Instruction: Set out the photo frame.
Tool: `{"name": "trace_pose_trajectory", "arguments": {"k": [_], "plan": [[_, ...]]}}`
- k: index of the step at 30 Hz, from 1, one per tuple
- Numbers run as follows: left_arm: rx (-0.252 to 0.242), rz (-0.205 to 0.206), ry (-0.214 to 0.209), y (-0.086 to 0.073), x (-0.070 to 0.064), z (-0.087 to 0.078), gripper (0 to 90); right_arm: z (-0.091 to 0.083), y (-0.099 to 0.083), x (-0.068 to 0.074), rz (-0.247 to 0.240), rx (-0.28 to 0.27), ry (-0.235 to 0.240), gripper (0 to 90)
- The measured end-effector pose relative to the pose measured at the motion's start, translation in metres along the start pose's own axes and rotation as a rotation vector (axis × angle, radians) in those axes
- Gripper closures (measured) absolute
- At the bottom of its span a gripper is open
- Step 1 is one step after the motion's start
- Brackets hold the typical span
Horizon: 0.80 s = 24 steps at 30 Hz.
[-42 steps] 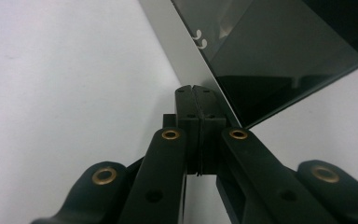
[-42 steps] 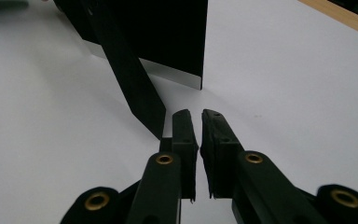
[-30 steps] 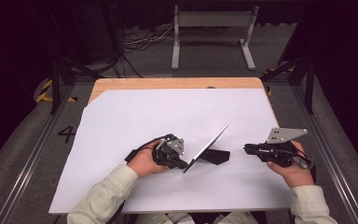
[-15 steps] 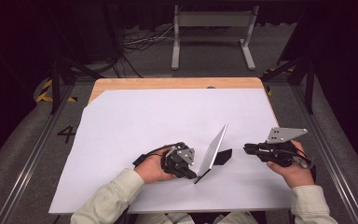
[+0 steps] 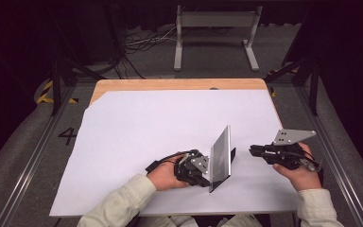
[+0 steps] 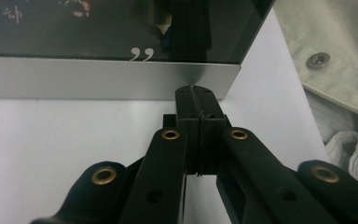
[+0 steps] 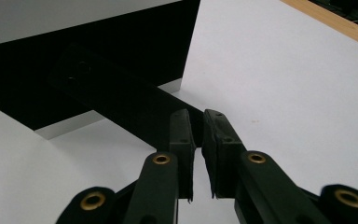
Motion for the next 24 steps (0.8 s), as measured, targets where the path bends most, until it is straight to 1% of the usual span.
{"name": "trace_pose_trajectory", "arguments": {"k": [3,7,9,10,13,15,18,22,24], "plan": [[-0.004,0.007,-0.005,0.005,-0.001,0.004,90.0,-0.003,-0.001,-0.001,0.007,-0.003,-0.007,81.1],[-0.009,0.012,-0.007,0.011,-0.001,0.009,90.0,-0.009,-0.003,-0.001,0.042,-0.008,-0.008,78.7],[-0.012,0.014,-0.003,0.015,-0.001,0.012,90.0,-0.011,-0.004,-0.002,0.062,-0.012,-0.008,77.6],[-0.013,0.019,0.011,0.017,0.0,0.013,90.0,-0.012,-0.005,-0.002,0.067,-0.012,-0.011,77.3],[-0.026,0.008,0.009,0.022,0.001,0.014,90.0,-0.015,-0.006,-0.003,0.075,-0.015,-0.017,76.4],[-0.032,0.007,0.017,0.026,0.003,0.017,90.0,-0.016,-0.007,-0.003,0.078,-0.017,-0.019,76.3],[-0.043,-0.007,0.023,0.03,0.004,0.02,90.0,-0.018,-0.007,-0.004,0.084,-0.02,-0.023,76.0],[-0.061,0.006,0.042,0.038,0.005,0.022,90.0,-0.02,-0.007,-0.004,0.092,-0.022,-0.025,75.7],[-0.07,0.005,0.048,0.043,0.006,0.022,90.0,-0.022,-0.008,-0.004,0.096,-0.023,-0.029,75.6]]}}
Point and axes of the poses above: each handheld gripper's, and its own axes: z roughly forward along the jaws, y roughly out of its top, x roughly to its left, the point moved 9 cm from there along z, roughly forward along the jaws, and after that the axes turned 6 degrees about -z, right-handed, at the moved point
